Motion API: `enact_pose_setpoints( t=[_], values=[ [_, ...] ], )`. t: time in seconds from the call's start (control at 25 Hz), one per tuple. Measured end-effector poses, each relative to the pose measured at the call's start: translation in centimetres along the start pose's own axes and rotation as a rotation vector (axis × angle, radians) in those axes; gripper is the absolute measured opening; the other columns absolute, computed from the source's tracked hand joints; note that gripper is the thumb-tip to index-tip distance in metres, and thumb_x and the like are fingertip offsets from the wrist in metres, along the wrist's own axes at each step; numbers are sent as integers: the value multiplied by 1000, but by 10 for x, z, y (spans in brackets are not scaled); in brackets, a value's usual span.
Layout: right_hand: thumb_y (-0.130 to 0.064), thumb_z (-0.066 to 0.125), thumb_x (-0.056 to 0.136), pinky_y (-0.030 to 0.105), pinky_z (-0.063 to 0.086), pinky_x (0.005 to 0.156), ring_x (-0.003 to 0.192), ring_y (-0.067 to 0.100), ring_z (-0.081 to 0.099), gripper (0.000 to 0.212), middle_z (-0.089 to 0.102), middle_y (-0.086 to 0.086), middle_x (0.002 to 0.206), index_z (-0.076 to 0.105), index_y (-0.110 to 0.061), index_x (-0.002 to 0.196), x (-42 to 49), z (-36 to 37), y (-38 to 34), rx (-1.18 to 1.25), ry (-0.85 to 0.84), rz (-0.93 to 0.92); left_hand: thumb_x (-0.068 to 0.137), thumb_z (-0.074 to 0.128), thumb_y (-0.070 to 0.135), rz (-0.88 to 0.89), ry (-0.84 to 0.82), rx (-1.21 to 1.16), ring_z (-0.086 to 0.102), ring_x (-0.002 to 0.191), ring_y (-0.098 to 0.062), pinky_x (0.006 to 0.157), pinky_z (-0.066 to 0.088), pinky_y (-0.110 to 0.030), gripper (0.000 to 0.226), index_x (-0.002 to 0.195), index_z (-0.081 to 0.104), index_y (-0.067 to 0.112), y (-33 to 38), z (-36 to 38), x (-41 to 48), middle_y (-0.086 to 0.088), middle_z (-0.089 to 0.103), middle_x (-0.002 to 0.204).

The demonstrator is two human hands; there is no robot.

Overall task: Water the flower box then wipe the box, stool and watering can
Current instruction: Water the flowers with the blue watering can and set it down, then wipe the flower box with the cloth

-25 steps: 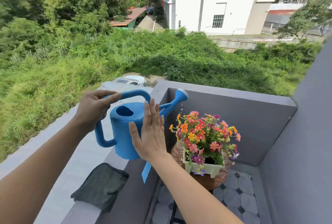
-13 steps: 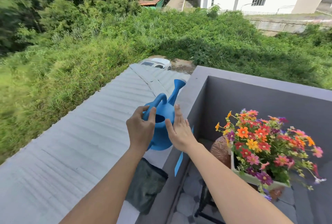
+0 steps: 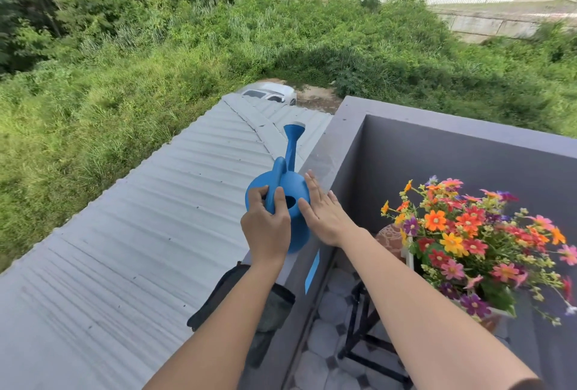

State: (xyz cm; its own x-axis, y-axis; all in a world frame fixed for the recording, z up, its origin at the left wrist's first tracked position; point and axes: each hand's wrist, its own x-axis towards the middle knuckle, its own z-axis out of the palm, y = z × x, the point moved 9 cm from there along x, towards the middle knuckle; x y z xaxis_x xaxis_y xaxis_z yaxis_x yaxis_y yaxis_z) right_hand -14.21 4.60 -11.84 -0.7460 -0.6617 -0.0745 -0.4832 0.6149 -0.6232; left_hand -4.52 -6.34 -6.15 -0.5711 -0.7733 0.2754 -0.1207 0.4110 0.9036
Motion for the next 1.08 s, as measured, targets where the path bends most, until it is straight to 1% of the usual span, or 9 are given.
enact_pose_setpoints(
  t=[0.24,0.36,0.48,0.6,0.68,0.76,0.84,0.92,1.08],
  values=[
    [-41,18,100,39,-3,120,147,8,-6,60,-12,-7,160,-9,-20,150,-5,-11,6,-18,8,16,96,42,36,24,-87,107,61,71,-28,68,47,-37,26,103,52,12,18,7,-8,-4,63,75],
    [-43,19,100,40,2,121,147,11,-1,61,-4,-4,161,-5,-19,150,-10,-18,11,28,65,54,98,29,37,4,-137,26,56,83,-19,77,42,-33,31,89,54,22,19,-2,-13,9,56,75],
    [-44,22,99,38,10,120,147,17,8,61,6,2,161,2,-17,150,-32,-11,23,275,205,159,100,27,30,-83,-104,-36,54,92,-21,85,41,-35,31,86,53,25,-5,-23,-16,9,55,83],
    [-47,24,98,40,15,117,146,23,13,63,11,8,160,6,-16,150,-74,29,41,555,319,412,100,27,31,-126,-197,136,48,86,-18,81,36,-33,33,86,52,15,-48,-34,-27,9,52,80],
    [-52,28,95,44,20,115,144,27,17,69,9,9,160,3,-19,150,-97,72,42,596,199,525,98,31,38,-189,-370,381,51,109,-24,94,39,-39,42,113,57,8,-91,-31,-39,-6,61,111],
    [-58,36,92,42,28,112,140,28,28,76,14,8,158,4,-19,149,-114,109,30,636,18,541,94,38,48,-286,-582,639,41,129,-29,105,36,-40,60,138,39,7,-133,-31,-57,-13,47,139],
    [-57,45,89,38,36,104,132,28,40,75,34,10,149,17,-14,143,-123,123,21,611,-56,524,88,43,57,-300,-673,715,50,117,-29,97,43,-42,60,125,46,11,-150,-32,-68,-13,54,127],
    [-51,50,89,36,44,93,117,28,50,60,51,11,130,31,-11,129,-125,118,18,509,-3,521,85,45,61,-264,-633,746,52,109,-29,90,47,-41,57,112,50,11,-147,-35,-68,-11,56,115],
    [-40,53,91,35,48,80,96,22,55,29,58,4,101,41,-17,104,-120,94,0,444,119,397,83,49,62,-269,-568,805,56,100,-29,77,50,-39,56,100,50,9,-140,-42,-63,-10,58,106]
  ],
)
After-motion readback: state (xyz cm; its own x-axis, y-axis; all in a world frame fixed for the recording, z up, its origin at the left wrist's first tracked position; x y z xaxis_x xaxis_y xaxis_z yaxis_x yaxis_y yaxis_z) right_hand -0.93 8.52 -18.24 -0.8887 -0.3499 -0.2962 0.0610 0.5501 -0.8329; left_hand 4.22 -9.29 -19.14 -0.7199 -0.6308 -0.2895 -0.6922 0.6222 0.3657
